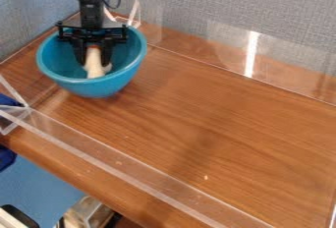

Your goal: Remove the mushroom from inside the blue bowl and put it on the table

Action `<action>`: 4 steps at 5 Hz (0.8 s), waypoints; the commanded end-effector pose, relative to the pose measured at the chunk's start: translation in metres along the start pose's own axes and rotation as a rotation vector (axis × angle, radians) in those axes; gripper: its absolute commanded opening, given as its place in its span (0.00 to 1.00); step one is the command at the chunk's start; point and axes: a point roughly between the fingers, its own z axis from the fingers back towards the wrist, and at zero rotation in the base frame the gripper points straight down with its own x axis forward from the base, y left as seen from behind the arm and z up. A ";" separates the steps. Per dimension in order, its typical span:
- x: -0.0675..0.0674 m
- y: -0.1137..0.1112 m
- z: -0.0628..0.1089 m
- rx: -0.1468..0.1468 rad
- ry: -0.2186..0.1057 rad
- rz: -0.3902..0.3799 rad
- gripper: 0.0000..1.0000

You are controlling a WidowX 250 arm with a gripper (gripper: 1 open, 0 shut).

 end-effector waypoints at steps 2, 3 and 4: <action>-0.017 -0.009 -0.006 -0.006 -0.035 -0.034 0.00; -0.020 -0.012 -0.012 -0.005 -0.035 -0.026 0.00; -0.024 -0.016 -0.017 -0.005 -0.035 -0.016 0.00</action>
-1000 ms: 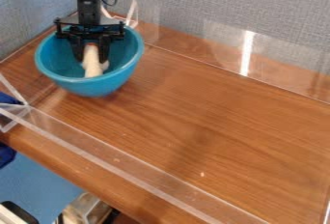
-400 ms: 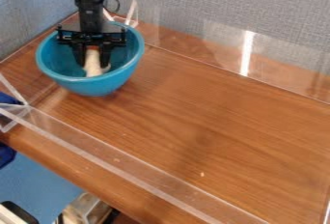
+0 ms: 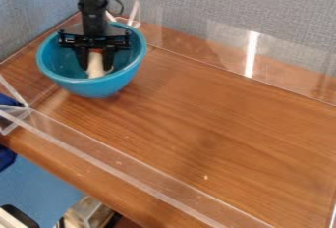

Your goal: Remove the mushroom from inside the blue bowl and put it on the table

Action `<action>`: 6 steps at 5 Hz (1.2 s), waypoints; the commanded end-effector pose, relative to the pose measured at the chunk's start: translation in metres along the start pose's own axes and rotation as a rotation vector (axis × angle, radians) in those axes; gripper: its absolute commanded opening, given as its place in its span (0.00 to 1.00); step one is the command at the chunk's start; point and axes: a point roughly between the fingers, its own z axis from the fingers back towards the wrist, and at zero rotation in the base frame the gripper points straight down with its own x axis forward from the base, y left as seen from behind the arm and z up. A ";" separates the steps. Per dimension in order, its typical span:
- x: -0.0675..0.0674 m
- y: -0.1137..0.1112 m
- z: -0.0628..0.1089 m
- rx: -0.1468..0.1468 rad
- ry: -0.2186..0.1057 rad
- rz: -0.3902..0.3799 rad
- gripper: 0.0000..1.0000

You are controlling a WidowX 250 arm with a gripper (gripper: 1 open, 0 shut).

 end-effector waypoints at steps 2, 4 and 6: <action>-0.006 -0.008 -0.016 0.007 0.036 0.061 0.00; -0.009 -0.011 -0.007 -0.006 0.035 0.108 0.00; -0.005 -0.008 0.005 -0.020 0.031 0.125 0.00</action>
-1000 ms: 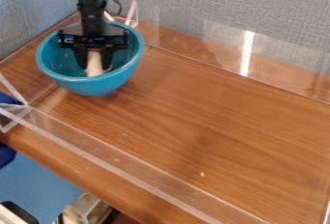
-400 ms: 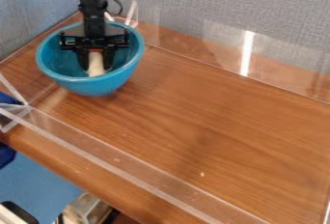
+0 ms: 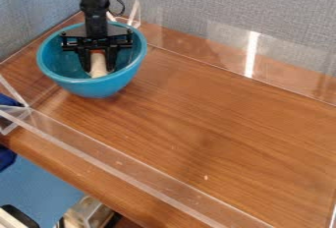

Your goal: Remove the mushroom from inside the blue bowl and put it on the table

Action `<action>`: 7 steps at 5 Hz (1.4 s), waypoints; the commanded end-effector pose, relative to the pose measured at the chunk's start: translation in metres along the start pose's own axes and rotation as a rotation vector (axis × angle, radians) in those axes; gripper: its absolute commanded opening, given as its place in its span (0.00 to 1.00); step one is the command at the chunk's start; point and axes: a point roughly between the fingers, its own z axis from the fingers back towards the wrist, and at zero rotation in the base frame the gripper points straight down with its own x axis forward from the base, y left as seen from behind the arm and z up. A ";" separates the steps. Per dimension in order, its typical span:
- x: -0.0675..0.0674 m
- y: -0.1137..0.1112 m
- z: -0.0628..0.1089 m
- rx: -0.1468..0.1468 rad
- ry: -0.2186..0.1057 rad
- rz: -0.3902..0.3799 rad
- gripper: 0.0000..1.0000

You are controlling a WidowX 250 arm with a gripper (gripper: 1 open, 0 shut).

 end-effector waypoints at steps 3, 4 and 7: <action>0.002 -0.006 0.010 -0.033 0.001 0.013 0.00; 0.005 -0.013 0.010 -0.042 -0.002 -0.009 0.00; -0.017 -0.023 0.021 -0.056 -0.002 0.077 0.00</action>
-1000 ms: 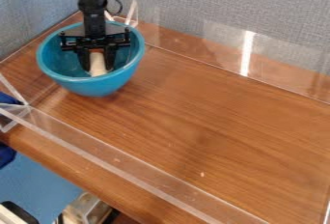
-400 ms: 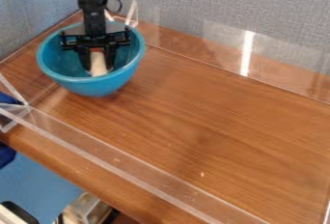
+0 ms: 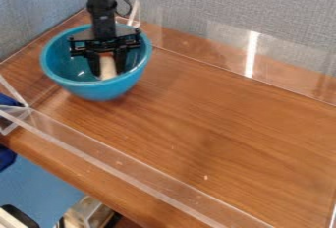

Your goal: Remove the mushroom from inside the blue bowl and put it on the table

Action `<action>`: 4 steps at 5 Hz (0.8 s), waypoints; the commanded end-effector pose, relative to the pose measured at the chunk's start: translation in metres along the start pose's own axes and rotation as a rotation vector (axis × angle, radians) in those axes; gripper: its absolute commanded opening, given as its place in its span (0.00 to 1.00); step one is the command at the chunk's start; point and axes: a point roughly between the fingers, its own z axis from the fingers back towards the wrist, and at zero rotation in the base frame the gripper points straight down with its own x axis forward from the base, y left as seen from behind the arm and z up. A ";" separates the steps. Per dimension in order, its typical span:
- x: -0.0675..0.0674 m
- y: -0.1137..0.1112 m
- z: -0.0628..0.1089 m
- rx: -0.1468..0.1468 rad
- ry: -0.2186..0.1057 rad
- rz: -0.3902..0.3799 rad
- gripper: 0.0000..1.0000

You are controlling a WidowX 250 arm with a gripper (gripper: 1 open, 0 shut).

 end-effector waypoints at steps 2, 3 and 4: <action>0.000 0.006 0.023 -0.025 -0.041 -0.022 0.00; 0.001 0.010 0.019 -0.024 -0.044 -0.030 0.00; 0.003 0.013 0.015 -0.022 -0.047 -0.038 0.00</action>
